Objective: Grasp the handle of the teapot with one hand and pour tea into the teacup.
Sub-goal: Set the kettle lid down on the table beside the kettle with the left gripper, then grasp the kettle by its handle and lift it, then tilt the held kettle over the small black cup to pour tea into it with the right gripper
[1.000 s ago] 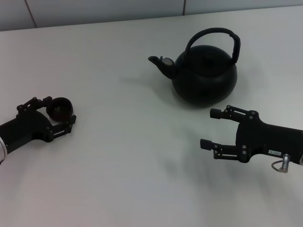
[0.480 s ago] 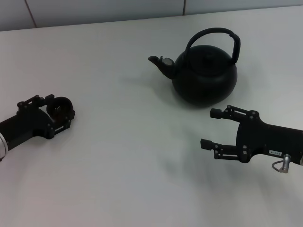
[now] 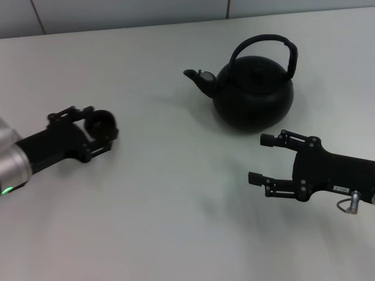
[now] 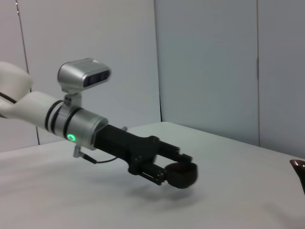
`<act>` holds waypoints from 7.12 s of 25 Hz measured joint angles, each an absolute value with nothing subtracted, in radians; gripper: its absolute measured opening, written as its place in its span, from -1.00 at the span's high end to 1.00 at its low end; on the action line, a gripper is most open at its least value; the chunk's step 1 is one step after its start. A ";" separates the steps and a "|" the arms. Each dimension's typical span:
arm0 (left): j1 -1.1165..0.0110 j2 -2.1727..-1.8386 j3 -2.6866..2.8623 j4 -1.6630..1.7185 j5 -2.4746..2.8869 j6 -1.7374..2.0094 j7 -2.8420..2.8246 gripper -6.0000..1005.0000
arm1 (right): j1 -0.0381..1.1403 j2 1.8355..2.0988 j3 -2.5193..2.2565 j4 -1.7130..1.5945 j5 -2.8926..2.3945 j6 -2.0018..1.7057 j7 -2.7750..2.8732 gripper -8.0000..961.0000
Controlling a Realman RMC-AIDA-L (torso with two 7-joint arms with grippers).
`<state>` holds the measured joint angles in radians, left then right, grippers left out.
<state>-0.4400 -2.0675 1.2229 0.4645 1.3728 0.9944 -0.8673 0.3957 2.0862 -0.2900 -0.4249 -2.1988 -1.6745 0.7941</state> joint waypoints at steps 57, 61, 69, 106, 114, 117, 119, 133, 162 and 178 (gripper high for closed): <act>-0.563 -2.080 1.417 0.407 1.346 0.883 -0.882 -0.58 | 0.396 2.086 -0.290 -0.436 -2.186 -1.704 0.788 -0.75; -0.560 -2.080 1.420 0.408 1.347 0.891 -0.882 -0.58 | 0.396 2.086 -0.290 -0.436 -2.186 -1.703 0.788 -0.75; -0.532 -2.072 1.411 0.451 1.349 0.968 -0.900 -0.59 | 0.395 2.086 -0.290 -0.436 -2.186 -1.700 0.788 -0.75; -0.265 -2.030 1.364 0.687 1.398 1.094 -0.986 -0.59 | 0.388 2.086 -0.295 -0.334 -1.634 -1.373 0.779 -0.74; -0.266 -2.030 1.364 0.686 1.399 1.093 -0.986 -0.59 | 0.437 2.087 -0.299 -0.303 -1.635 -1.290 0.774 -0.75; -0.266 -2.030 1.364 0.686 1.399 1.093 -0.986 -0.59 | 0.445 2.087 -0.299 -0.298 -1.634 -1.274 0.774 -0.74; -0.265 -2.030 1.364 0.686 1.399 1.093 -0.986 -0.59 | 0.452 2.087 -0.299 -0.297 -1.634 -1.259 0.774 -0.74; -0.271 -2.028 1.365 0.674 1.399 1.092 -0.986 -0.59 | 0.492 2.083 -0.300 -0.269 -1.643 -1.221 0.772 -0.64; -0.277 -2.029 1.365 0.673 1.401 1.083 -0.986 -0.59 | 0.505 2.088 -0.293 -0.241 -1.565 -1.288 0.629 0.70; -0.280 -2.029 1.361 0.685 1.438 1.082 -1.012 -0.59 | 0.660 2.086 -0.326 -0.216 -1.572 -1.273 0.485 0.70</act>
<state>-0.2802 -2.0295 1.3611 0.6853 1.4380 1.0819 -1.0122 0.6602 2.0864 -0.3258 -0.2163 -1.5725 -1.2727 0.4846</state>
